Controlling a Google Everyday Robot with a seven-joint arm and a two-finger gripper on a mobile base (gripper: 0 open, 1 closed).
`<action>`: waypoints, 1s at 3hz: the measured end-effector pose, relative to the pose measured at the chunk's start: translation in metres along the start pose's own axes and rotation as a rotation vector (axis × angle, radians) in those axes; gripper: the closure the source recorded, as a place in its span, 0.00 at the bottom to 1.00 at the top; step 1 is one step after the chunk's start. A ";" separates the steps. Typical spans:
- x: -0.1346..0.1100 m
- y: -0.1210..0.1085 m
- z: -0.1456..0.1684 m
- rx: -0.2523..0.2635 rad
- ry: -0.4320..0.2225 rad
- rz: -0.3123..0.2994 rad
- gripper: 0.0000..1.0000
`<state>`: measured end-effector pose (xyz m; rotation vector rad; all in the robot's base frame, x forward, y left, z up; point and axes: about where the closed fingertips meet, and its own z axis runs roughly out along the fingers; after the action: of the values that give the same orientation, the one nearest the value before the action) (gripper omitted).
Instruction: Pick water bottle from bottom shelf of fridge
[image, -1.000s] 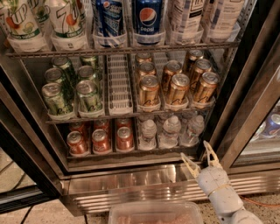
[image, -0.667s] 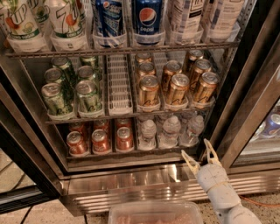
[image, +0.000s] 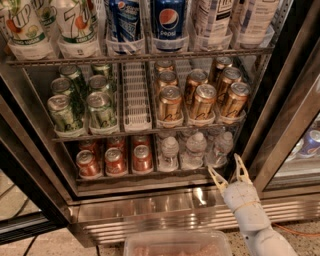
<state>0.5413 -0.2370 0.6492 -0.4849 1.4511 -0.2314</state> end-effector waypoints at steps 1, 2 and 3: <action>-0.004 0.001 0.011 0.007 -0.013 0.000 0.43; 0.000 0.000 0.029 0.031 -0.005 0.011 0.42; 0.000 0.000 0.029 0.031 -0.005 0.011 0.42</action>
Offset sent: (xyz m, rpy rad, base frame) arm 0.0319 0.0055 0.0009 0.0227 -0.0143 -0.0274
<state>0.5695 -0.2324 0.6503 -0.4516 1.4434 -0.2431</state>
